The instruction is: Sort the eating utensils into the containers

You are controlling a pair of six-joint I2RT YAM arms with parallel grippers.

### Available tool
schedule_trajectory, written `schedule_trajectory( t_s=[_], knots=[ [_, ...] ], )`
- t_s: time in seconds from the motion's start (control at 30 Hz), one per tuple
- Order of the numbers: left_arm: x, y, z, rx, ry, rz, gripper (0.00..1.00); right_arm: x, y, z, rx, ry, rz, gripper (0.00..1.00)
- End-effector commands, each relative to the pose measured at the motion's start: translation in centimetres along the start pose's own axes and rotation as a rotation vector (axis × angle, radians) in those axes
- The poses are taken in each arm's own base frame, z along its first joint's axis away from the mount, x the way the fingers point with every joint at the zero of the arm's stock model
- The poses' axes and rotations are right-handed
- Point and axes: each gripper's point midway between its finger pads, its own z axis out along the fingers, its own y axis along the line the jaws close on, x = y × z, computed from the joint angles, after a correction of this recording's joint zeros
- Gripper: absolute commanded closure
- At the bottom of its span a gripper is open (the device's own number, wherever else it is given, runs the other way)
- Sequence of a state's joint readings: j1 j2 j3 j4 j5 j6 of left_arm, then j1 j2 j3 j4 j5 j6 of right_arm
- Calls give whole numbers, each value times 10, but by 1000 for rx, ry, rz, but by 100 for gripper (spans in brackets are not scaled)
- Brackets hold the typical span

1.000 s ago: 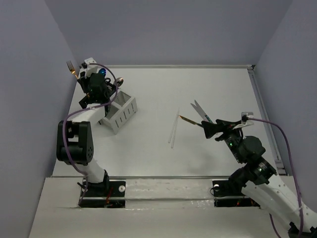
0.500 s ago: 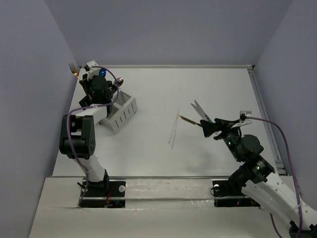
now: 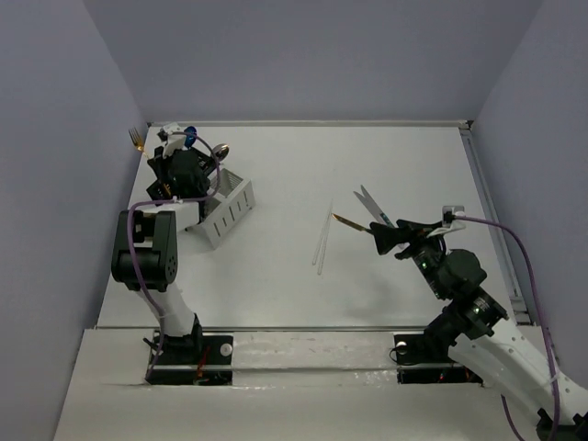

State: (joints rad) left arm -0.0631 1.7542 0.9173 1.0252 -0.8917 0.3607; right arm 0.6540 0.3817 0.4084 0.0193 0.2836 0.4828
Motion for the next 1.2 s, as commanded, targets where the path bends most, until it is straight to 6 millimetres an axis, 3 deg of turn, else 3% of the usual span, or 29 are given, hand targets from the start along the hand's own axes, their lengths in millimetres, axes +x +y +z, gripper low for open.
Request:
schedule_trajectory(
  t_s=[0.0, 0.1, 0.37, 0.47, 0.57, 0.6, 0.7, 0.77, 0.83, 0.9, 0.97, 1.0, 1.07, 1.17],
  knots=[
    [-17, 0, -9, -10, -47, -64, 100, -7, 8, 5, -31, -27, -1, 0],
    [-20, -3, -17, 1, -61, -67, 99, -6, 10, 7, -37, -12, -3, 0],
    [-15, 9, -22, -34, -41, -53, 69, -3, 12, 7, -42, 5, -8, 0],
    [-20, 12, -26, -33, -48, -65, 57, -1, 11, 8, -39, 16, -14, 0],
    [-42, 11, -37, -10, -74, -107, 45, -1, 12, 8, -43, 22, -16, 0],
    [-43, 7, -39, 2, -73, -109, 45, -1, 13, 8, -45, 21, -16, 0],
    [-76, 0, -59, 68, -93, -214, 37, 1, 13, 10, -40, 34, -15, 0],
    [-122, 3, -84, 161, -136, -353, 33, 4, 11, 13, -27, 51, -19, 0],
    [-148, -3, -108, 248, -138, -414, 29, 9, 10, 17, -8, 79, -25, 0],
    [-181, 6, -131, 336, -158, -544, 26, 13, 8, 19, 7, 106, -28, 0],
    [-195, 5, -154, 436, -137, -580, 22, 17, 8, 23, 19, 125, -29, 0],
    [-211, 17, -165, 484, -149, -636, 20, 19, 5, 23, 34, 147, -37, 0],
    [-221, 22, -180, 564, -113, -721, 14, 24, -1, 24, 76, 174, -48, 0],
    [-218, 30, -209, 729, -54, -736, 9, 30, -10, 29, 133, 217, -73, 0]
  ],
)
